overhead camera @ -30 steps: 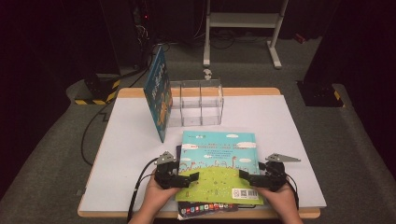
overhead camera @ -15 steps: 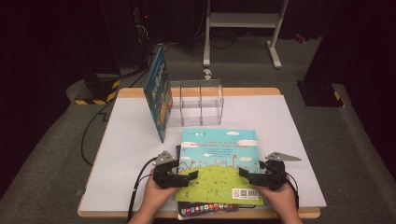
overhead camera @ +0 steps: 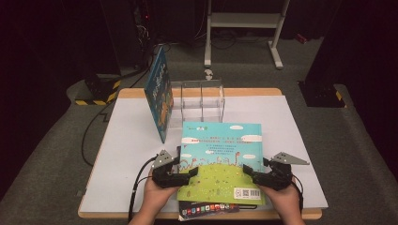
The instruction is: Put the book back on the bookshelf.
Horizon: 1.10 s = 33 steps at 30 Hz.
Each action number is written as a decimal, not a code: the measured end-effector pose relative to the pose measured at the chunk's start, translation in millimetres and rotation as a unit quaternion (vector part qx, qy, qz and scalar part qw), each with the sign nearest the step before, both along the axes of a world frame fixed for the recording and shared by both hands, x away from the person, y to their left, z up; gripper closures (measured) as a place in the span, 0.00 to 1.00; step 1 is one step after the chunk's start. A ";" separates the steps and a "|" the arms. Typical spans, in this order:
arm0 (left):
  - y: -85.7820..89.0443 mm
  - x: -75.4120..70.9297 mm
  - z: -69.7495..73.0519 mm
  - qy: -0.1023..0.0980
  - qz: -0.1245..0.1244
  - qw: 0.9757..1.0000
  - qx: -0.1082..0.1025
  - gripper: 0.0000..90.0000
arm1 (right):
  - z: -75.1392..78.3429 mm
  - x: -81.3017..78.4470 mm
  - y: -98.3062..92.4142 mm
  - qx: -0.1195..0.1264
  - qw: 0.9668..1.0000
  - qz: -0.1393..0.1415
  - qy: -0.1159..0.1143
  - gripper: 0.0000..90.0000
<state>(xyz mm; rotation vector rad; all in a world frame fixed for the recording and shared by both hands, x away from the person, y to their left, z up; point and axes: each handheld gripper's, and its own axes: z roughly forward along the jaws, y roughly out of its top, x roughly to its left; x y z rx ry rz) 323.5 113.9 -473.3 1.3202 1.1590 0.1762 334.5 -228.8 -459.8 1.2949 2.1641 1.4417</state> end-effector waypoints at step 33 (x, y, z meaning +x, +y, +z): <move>-2.1 11.5 45.8 -0.115 0.057 0.992 0.004 0.49 | 49.6 -0.6 1.9 0.002 0.991 -0.053 -0.126 0.43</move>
